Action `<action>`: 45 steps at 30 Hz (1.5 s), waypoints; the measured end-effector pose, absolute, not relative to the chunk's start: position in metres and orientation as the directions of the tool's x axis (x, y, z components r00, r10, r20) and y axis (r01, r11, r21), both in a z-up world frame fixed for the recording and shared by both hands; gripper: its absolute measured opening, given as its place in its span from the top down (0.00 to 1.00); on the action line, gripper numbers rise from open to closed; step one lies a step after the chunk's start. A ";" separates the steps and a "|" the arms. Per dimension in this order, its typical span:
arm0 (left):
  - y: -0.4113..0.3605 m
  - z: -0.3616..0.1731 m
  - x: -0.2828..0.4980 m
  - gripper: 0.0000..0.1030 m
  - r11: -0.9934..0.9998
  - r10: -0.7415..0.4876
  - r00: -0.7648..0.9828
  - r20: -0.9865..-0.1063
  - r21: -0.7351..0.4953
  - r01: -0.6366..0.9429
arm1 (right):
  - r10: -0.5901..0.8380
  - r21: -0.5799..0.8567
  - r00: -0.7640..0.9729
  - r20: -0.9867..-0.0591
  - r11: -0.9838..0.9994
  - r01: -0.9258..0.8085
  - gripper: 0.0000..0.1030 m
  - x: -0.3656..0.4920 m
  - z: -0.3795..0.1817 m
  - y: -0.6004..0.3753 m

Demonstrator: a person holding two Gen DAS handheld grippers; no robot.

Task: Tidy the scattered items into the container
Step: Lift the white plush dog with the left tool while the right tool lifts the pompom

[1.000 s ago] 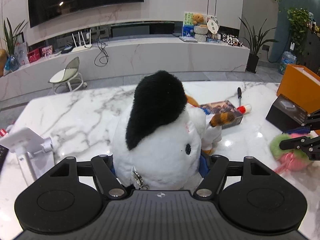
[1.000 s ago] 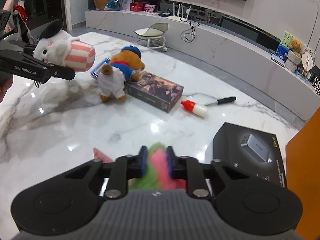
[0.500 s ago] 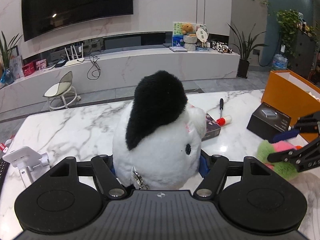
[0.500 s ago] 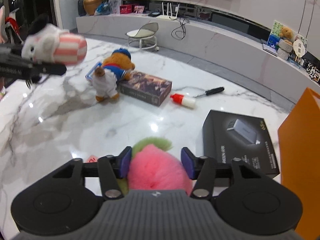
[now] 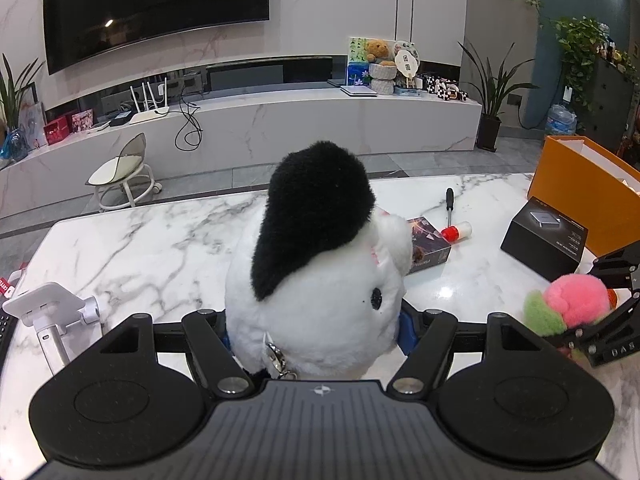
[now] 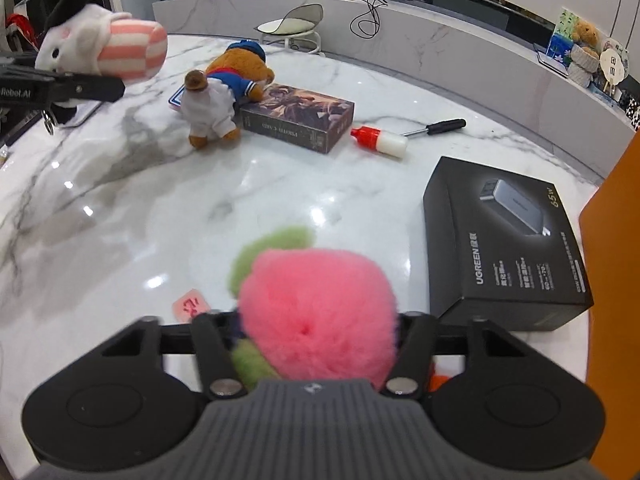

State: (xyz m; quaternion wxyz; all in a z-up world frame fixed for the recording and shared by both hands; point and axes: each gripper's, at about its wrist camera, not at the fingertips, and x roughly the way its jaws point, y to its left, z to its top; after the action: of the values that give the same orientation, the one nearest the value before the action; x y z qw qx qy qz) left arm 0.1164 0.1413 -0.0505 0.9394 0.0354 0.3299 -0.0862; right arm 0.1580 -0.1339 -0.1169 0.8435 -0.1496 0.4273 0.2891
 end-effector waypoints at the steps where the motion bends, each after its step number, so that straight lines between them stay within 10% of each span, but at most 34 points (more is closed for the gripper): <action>1: 0.141 -0.050 0.116 0.21 0.983 -0.139 0.768 -0.625 0.010 0.186 | 0.361 -0.001 0.465 -0.808 0.790 -0.614 0.49 0.158 -0.117 -0.134; 14: 0.126 -0.032 0.110 0.21 0.981 -0.147 0.792 -0.592 0.013 0.192 | 0.369 0.029 0.500 -0.784 0.825 -0.565 0.71 0.161 -0.074 -0.143; 27: 0.112 -0.020 0.104 0.21 0.980 -0.161 0.808 -0.567 0.005 0.199 | 0.392 0.088 0.438 -0.809 0.818 -0.569 0.33 0.154 -0.086 -0.162; 45: 0.118 -0.024 0.104 0.21 0.979 -0.168 0.799 -0.577 -0.002 0.204 | 0.360 0.100 0.377 -0.854 0.823 -0.559 0.53 0.162 -0.102 -0.154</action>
State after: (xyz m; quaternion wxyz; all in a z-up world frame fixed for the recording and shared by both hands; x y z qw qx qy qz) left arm 0.1037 0.1182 -0.0241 0.9481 0.0301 0.3011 -0.0979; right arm 0.1624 -0.1535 -0.1021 0.8231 -0.1034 0.4836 0.2791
